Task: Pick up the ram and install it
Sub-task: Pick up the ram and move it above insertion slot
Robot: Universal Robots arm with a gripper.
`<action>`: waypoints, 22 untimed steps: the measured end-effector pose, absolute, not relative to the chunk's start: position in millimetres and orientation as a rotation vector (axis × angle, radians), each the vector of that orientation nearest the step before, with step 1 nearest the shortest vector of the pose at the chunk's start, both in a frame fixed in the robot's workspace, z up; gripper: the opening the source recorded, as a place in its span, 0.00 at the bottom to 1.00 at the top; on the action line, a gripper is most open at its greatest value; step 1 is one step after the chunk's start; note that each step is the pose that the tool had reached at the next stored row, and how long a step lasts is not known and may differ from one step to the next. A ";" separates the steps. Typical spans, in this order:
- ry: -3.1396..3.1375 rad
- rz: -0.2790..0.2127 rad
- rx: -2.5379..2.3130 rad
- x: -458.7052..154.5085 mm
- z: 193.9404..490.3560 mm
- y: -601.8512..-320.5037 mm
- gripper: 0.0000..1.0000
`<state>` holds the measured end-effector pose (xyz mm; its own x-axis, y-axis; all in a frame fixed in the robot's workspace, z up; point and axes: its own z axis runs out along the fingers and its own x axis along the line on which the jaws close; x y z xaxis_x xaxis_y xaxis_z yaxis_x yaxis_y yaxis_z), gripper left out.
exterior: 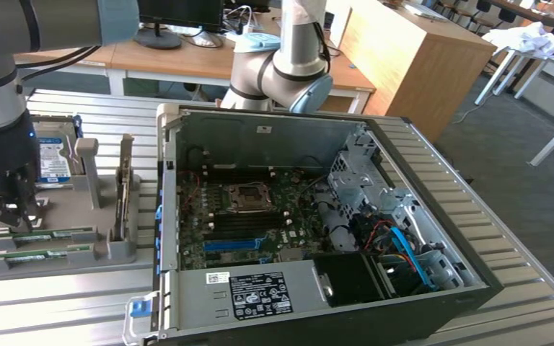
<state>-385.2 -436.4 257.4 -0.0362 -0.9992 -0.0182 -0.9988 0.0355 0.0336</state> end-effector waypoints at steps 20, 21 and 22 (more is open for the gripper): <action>-2.253 -0.058 2.174 -385.2 233.0 -436.5 0.36; -2.253 -0.058 2.174 -385.2 233.0 -436.5 0.36; -2.253 -0.058 2.174 -385.3 233.0 -436.5 0.36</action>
